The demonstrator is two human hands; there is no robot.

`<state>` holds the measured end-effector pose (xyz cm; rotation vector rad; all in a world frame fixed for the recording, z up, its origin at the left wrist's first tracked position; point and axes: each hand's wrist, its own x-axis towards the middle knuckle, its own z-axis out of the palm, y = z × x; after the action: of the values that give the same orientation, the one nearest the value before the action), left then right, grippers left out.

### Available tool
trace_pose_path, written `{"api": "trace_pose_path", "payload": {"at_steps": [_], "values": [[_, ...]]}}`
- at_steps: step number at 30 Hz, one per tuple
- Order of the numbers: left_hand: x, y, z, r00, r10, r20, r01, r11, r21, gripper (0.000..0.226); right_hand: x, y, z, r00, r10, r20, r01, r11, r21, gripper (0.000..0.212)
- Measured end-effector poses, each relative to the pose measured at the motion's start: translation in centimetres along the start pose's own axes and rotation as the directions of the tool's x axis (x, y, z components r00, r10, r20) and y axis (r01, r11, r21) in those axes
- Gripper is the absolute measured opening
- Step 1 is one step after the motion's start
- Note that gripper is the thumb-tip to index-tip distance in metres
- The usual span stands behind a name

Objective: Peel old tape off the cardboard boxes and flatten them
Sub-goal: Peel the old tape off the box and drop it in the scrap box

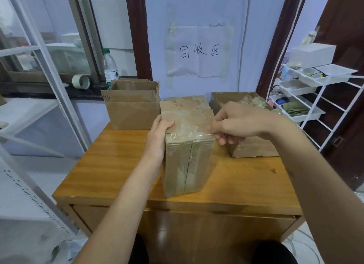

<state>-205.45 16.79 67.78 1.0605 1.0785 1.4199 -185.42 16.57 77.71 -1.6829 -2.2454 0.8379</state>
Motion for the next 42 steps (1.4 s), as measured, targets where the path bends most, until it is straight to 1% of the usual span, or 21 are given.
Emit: {"api": "trace_pose_path", "payload": {"at_steps": [3, 8, 11, 15, 19, 21, 23, 24, 25, 26, 27, 28, 29, 30, 33, 36, 39, 42], "values": [[0.0, 0.0, 0.0, 1.000, 0.001, 0.001, -0.001, 1.000, 0.003, 0.020, -0.1, 0.7, 0.8, 1.000, 0.005, -0.020, -0.002, 0.992, 0.123, 0.029], [0.0, 0.0, 0.0, 1.000, 0.005, 0.005, -0.005, 1.000, 0.005, 0.028, -0.8, 2.0, 2.5, 0.990, 0.039, -0.136, 0.015, 0.927, 0.374, 0.029], [0.1, 0.0, 0.0, 1.000, 0.004, -0.006, -0.004, 1.000, 0.000, 0.028, -1.2, 2.6, 4.2, 0.967, 0.124, -0.222, 0.022, 0.829, 0.559, 0.030], [0.0, -0.1, 0.1, 1.000, -0.001, -0.013, 0.001, 1.000, -0.012, 0.026, -1.8, 3.0, 6.9, 0.914, 0.251, -0.320, 0.084, 0.653, 0.753, 0.031], [0.1, -0.1, 0.0, 1.000, -0.003, -0.024, 0.002, 1.000, -0.018, 0.022, -2.0, 3.0, 8.9, 0.867, 0.284, -0.409, 0.210, 0.536, 0.818, 0.033], [0.0, -0.1, -0.1, 1.000, -0.007, -0.028, 0.007, 1.000, -0.022, 0.021, -1.8, 3.4, 9.3, 0.857, 0.283, -0.431, 0.251, 0.501, 0.828, 0.038], [-0.1, -0.1, -0.1, 1.000, -0.015, -0.028, 0.014, 1.000, -0.026, 0.021, -1.5, 4.1, 9.2, 0.840, 0.283, -0.462, 0.283, 0.498, 0.819, 0.040], [-0.1, -0.1, -0.1, 0.999, -0.021, -0.025, 0.020, 0.999, -0.025, 0.022, -1.4, 4.5, 9.1, 0.830, 0.260, -0.493, 0.314, 0.512, 0.799, 0.034], [-0.1, -0.1, -0.1, 0.999, -0.025, -0.021, 0.024, 0.999, -0.025, 0.022, -1.4, 4.9, 8.9, 0.826, 0.210, -0.523, 0.343, 0.549, 0.762, 0.024], [-0.1, -0.1, 0.0, 0.999, -0.028, -0.019, 0.028, 0.999, -0.025, 0.023, -1.4, 5.3, 8.6, 0.832, 0.130, -0.540, 0.364, 0.606, 0.707, 0.020], [-0.1, -0.1, 0.0, 0.999, -0.030, -0.018, 0.030, 0.999, -0.025, 0.023, -1.5, 5.5, 8.5, 0.843, 0.033, -0.537, 0.381, 0.669, 0.638, 0.030], [-0.1, -0.1, 0.0, 0.999, -0.032, -0.019, 0.032, 0.999, -0.025, 0.024, -1.5, 5.7, 8.5, 0.849, -0.059, -0.524, 0.406, 0.707, 0.579, 0.038], [-0.1, -0.1, 0.1, 0.999, -0.034, -0.024, 0.034, 0.999, -0.026, 0.023, -1.4, 5.8, 8.5, 0.846, -0.113, -0.522, 0.428, 0.729, 0.535, 0.038], [-0.1, -0.1, 0.1, 0.999, -0.035, -0.028, 0.035, 0.999, -0.027, 0.023, -1.2, 5.9, 8.5, 0.833, -0.133, -0.537, 0.449, 0.730, 0.516, 0.034], [0.1, -0.3, 0.0, 0.998, -0.047, -0.032, 0.046, 0.999, -0.027, 0.023, -0.8, 6.3, 8.8, 0.772, -0.089, -0.629, 0.477, 0.736, 0.481, 0.016], [0.1, -0.4, 0.0, 0.998, -0.057, -0.022, 0.056, 0.998, -0.026, 0.028, -0.9, 6.8, 9.0, 0.718, -0.114, -0.687, 0.494, 0.778, 0.387, 0.014], [0.1, -0.4, 0.1, 0.998, -0.057, -0.015, 0.056, 0.998, -0.035, 0.027, -1.2, 7.1, 9.5, 0.661, -0.151, -0.735, 0.492, 0.827, 0.272, 0.012], [0.2, -0.4, 0.0, 0.999, -0.051, -0.009, 0.051, 0.998, -0.025, 0.024, -1.7, 7.2, 9.9, 0.577, -0.193, -0.793, 0.487, 0.861, 0.145, 0.015]]}}
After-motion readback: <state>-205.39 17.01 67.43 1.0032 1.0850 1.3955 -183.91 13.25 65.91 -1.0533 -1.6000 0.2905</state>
